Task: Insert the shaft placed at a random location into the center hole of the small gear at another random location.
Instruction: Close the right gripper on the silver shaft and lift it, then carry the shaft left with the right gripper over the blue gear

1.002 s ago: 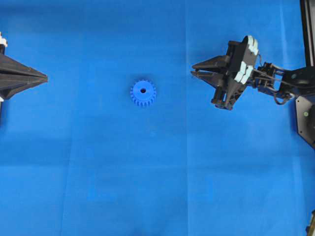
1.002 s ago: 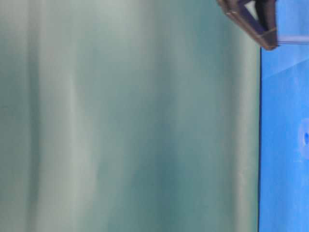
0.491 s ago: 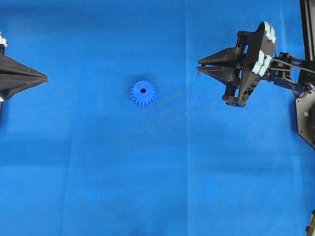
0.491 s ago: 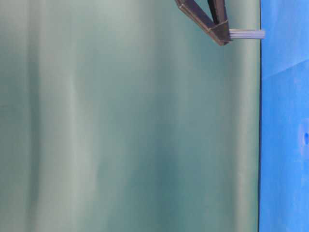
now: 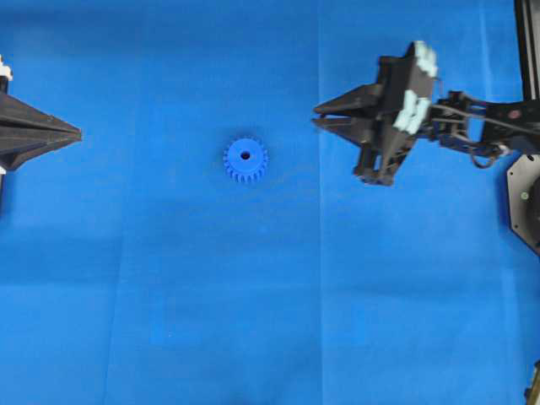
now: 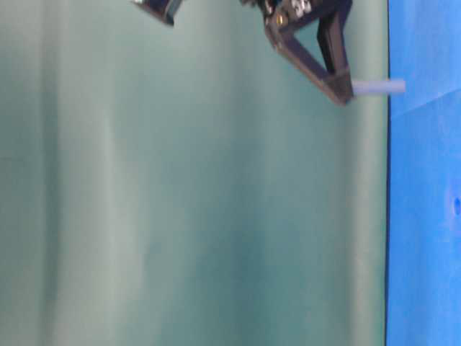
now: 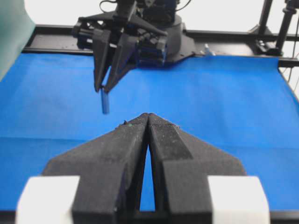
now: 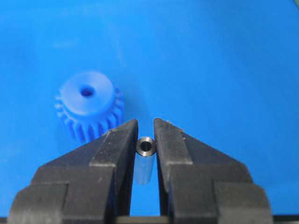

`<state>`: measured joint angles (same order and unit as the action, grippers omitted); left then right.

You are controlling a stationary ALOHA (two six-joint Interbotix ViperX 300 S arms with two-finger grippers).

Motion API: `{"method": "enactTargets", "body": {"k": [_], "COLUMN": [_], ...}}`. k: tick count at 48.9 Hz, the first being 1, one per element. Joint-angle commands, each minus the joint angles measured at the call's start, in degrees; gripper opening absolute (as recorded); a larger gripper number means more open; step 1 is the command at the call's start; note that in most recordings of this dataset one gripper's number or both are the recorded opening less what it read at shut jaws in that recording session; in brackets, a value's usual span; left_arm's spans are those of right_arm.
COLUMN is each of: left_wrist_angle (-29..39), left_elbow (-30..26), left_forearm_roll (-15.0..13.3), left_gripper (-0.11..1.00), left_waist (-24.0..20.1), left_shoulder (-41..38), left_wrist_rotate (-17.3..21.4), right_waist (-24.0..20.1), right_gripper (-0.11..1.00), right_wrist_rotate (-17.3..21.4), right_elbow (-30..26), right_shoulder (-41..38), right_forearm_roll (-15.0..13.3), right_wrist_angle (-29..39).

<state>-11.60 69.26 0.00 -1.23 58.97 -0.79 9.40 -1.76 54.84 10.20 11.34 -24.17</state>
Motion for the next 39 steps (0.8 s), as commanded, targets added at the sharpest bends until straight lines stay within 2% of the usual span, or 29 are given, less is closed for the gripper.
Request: {"method": "enactTargets", "body": {"k": [1, 22, 31, 39], "left_wrist_angle": [-0.26, -0.26, 0.0, 0.53], "left_elbow": [-0.62, -0.62, -0.62, -0.53], "left_forearm_roll": [0.09, 0.18, 0.18, 0.09], "left_gripper": [0.0, 0.0, 0.0, 0.0], "left_waist": [-0.18, -0.18, -0.18, -0.18], "left_shoulder": [-0.26, -0.26, -0.26, -0.26], "left_wrist_rotate": [-0.09, -0.09, -0.09, -0.09], "right_waist": [-0.97, -3.78, -4.57, -4.66], "right_gripper": [0.02, 0.02, 0.02, 0.02], "right_wrist_rotate": [-0.09, -0.18, -0.18, -0.09], "right_elbow": [-3.69, -16.17, -18.81, -18.9], "right_shoulder": [-1.49, -11.95, -14.06, -14.24], "right_forearm_roll": [-0.09, -0.09, -0.09, -0.09], "right_wrist_angle": [-0.79, -0.53, 0.44, 0.53]}}
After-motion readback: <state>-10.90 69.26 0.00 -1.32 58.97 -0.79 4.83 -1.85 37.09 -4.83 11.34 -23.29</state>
